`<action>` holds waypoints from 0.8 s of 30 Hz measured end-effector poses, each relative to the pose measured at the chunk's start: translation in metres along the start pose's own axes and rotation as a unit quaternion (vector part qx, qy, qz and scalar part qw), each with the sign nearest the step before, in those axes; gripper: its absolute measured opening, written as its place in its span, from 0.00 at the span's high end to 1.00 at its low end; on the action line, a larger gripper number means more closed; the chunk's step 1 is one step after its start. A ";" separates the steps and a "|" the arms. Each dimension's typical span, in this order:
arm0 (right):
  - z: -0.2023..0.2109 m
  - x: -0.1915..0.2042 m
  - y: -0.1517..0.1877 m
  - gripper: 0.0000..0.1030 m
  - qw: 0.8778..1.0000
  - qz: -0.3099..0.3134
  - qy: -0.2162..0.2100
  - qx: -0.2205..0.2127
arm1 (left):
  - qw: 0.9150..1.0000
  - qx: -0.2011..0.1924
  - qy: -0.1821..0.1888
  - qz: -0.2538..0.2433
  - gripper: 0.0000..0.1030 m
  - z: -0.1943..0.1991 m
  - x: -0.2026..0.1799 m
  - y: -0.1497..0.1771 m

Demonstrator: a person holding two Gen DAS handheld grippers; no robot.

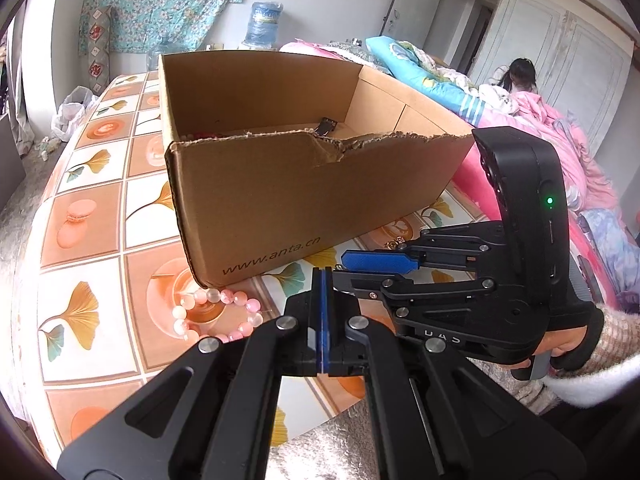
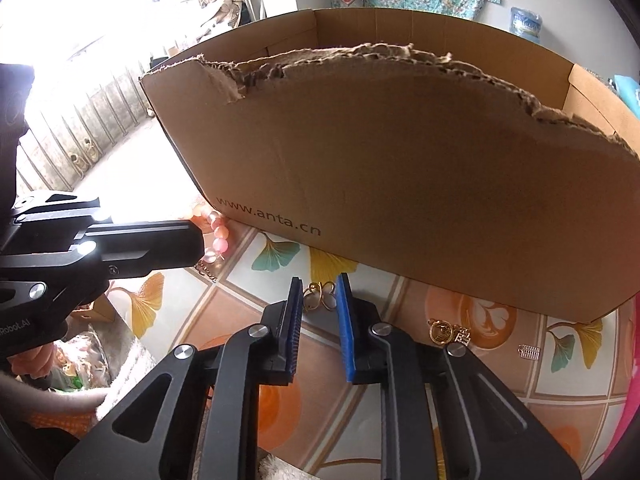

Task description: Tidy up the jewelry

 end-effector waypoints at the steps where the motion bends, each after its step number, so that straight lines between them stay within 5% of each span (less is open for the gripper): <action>1: 0.001 -0.001 0.001 0.83 1.000 -0.004 -0.003 -0.001 | 1.000 0.000 0.000 0.001 1.00 0.000 0.000 0.000; 5: 0.002 -0.016 -0.002 0.95 0.999 -0.029 -0.018 -0.008 | 1.000 0.000 0.000 0.001 1.00 0.000 -0.001 -0.001; 19: 0.029 -0.037 0.012 0.95 0.998 -0.057 -0.019 -0.021 | 1.000 -0.006 -0.002 -0.003 1.00 0.003 -0.003 0.001; 24: 0.014 -0.029 0.011 0.71 0.998 -0.059 -0.015 -0.006 | 1.000 -0.005 -0.003 -0.007 1.00 0.003 -0.004 0.000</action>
Point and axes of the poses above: each gripper's, at about its wrist camera, not at the fingertips, and z roughly against the way its jaws point, x to its left, y to its underside, the point moved 8 cm from there along -z, roughly the way its jaws point, and after that the axes turned 9 degrees about z, right-handed, at the moved point
